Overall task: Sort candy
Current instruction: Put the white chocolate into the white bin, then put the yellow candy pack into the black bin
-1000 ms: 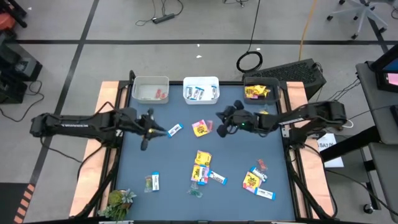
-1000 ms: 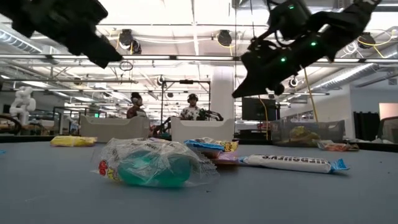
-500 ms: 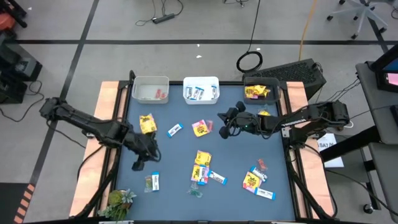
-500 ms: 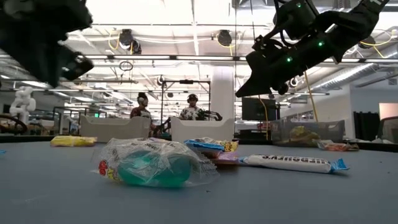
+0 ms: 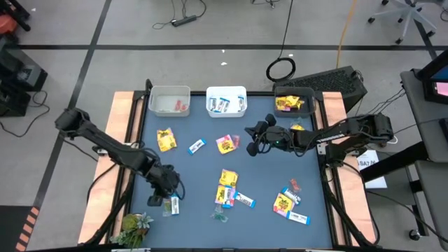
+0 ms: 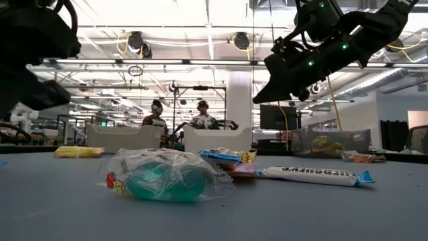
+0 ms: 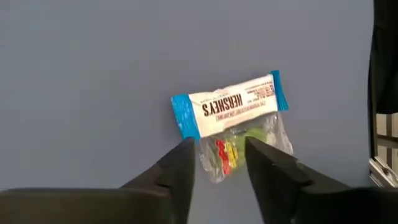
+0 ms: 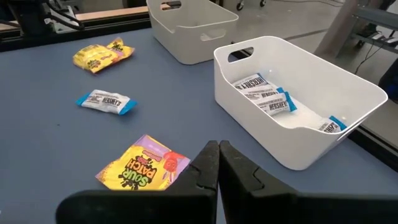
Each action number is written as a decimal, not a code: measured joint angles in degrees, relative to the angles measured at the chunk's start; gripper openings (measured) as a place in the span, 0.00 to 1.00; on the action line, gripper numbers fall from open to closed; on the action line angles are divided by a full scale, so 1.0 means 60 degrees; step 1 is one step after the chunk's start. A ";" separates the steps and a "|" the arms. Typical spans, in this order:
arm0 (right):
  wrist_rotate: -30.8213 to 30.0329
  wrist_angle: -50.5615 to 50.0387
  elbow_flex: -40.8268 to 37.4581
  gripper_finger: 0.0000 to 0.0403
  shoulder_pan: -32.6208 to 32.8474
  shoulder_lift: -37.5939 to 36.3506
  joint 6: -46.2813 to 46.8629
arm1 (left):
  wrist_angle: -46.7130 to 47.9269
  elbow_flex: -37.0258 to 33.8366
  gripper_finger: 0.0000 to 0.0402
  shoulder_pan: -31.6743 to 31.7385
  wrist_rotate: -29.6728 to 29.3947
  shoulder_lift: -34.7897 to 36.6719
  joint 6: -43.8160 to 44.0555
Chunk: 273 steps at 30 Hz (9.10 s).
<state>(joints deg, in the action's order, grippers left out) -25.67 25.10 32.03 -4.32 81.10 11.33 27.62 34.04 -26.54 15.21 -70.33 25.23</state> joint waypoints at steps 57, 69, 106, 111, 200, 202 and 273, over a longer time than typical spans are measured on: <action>0.0036 -0.0095 0.0004 0.00 0.0000 0.0007 -0.0011 | -0.5225 -0.2495 0.08 0.0847 0.2041 -0.1089 0.1234; 0.0033 -0.0069 0.0004 0.00 0.0000 0.0007 -0.0080 | -0.4552 -0.2238 0.01 0.2068 0.0570 0.0444 -0.0495; 0.0029 -0.0001 0.0007 0.00 -0.0004 0.0007 -0.0259 | -0.4640 0.4836 0.00 1.0304 -0.1561 -0.5460 -0.6830; 0.0029 -0.0011 0.0007 0.00 -0.0004 0.0007 -0.0255 | -0.4671 0.4845 0.04 1.0323 -0.1565 -0.5719 -0.6837; -0.2490 -1.0412 0.2433 0.00 -0.2072 -0.3260 0.2150 | -1.2205 -0.1800 0.26 0.6283 -0.1860 -0.1588 -0.6222; -0.2445 -1.0494 0.2433 0.00 -0.2875 -0.3187 0.2140 | -1.2205 -0.1800 0.26 0.6283 -0.1860 -0.1588 -0.6217; 0.1486 -0.8715 0.2436 0.00 -0.8334 0.0286 0.1228 | -1.1989 -0.1796 0.26 0.6283 -0.1849 -0.1588 -0.6254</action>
<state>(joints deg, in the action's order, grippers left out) -16.76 -27.19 46.65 -54.32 82.82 18.70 -44.31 23.27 11.16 4.12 -79.85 -12.29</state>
